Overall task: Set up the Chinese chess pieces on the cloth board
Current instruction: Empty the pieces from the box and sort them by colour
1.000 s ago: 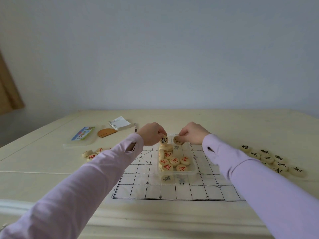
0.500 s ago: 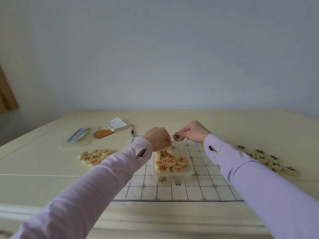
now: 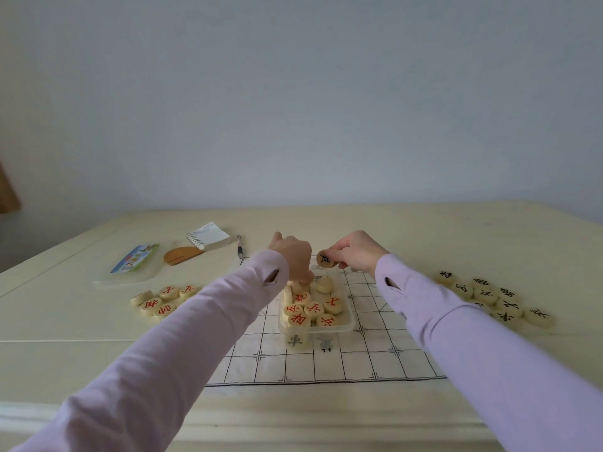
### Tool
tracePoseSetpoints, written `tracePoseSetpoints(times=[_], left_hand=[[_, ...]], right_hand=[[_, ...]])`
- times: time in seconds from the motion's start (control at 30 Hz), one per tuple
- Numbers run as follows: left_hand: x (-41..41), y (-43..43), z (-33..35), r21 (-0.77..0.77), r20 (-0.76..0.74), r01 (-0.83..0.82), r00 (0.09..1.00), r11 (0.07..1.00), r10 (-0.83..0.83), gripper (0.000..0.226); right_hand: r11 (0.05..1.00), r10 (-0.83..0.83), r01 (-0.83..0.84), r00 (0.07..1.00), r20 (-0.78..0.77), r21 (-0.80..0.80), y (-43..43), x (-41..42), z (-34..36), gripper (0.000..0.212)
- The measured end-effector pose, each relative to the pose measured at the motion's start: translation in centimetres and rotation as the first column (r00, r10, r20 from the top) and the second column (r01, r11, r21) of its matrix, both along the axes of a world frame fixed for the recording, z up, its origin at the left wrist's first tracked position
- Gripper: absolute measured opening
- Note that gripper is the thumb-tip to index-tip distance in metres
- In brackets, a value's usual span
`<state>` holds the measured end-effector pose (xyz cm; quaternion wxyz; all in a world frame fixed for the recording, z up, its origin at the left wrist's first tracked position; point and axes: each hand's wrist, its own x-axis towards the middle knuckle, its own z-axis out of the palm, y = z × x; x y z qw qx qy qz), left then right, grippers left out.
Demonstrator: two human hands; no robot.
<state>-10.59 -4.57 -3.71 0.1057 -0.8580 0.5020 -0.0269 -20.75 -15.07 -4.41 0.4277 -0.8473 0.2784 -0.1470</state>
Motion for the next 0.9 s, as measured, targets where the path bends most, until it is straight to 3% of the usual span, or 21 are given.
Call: tracePoseSetpoints(times=[0.07,0.17,0.27,0.33,0.43,0.57,0.67,0.8,0.9], left_hand=[[0.8,0.4,-0.1,-0.015,-0.151,-0.007,0.989,1.000,0.005,0.028],[1.3,0.9,-0.2,-0.028,-0.218,-0.033,0.975,0.999,0.026,0.041],[1.0,0.9,-0.2,-0.023,-0.165,-0.018,0.986,1.000,0.014,0.036],[0.9,0.8,-0.1,-0.098,-0.092,0.033,0.995,0.995,-0.042,0.023],[0.8,0.3,-0.1,-0.203,-0.109,0.118,0.984,0.972,-0.143,0.027],[0.1,-0.2,-0.6,-0.082,-0.110,0.186,0.975,0.979,-0.194,0.036],[-0.3,-0.3,-0.9,-0.082,-0.028,0.237,0.970,0.968,-0.240,0.037],[-0.8,-0.8,-1.6,-0.072,0.066,0.277,0.960,0.958,-0.272,0.025],[-1.2,-1.0,-1.5,-0.040,0.041,0.261,0.965,0.964,-0.260,0.022]], right_hand=[[0.999,-0.023,0.022,1.000,0.021,0.044,-0.1,0.1,-0.1,0.027],[0.993,-0.054,0.051,0.998,0.027,0.107,-0.1,0.4,-0.2,0.026],[0.989,-0.063,0.058,0.998,0.029,0.133,0.0,0.5,-0.1,0.026],[0.988,-0.063,0.058,0.998,0.031,0.144,0.1,0.5,0.0,0.026],[0.984,-0.072,0.064,0.997,0.040,0.166,0.1,0.4,0.0,0.026],[0.976,-0.079,0.063,0.995,0.068,0.210,0.0,0.4,-0.2,0.024],[0.963,-0.086,0.059,0.992,0.096,0.262,-0.1,0.3,-0.1,0.025],[0.932,-0.101,0.044,0.985,0.139,0.360,-0.2,-0.4,0.1,0.028],[0.915,-0.112,0.037,0.980,0.163,0.402,-0.4,-1.2,0.6,0.027]])
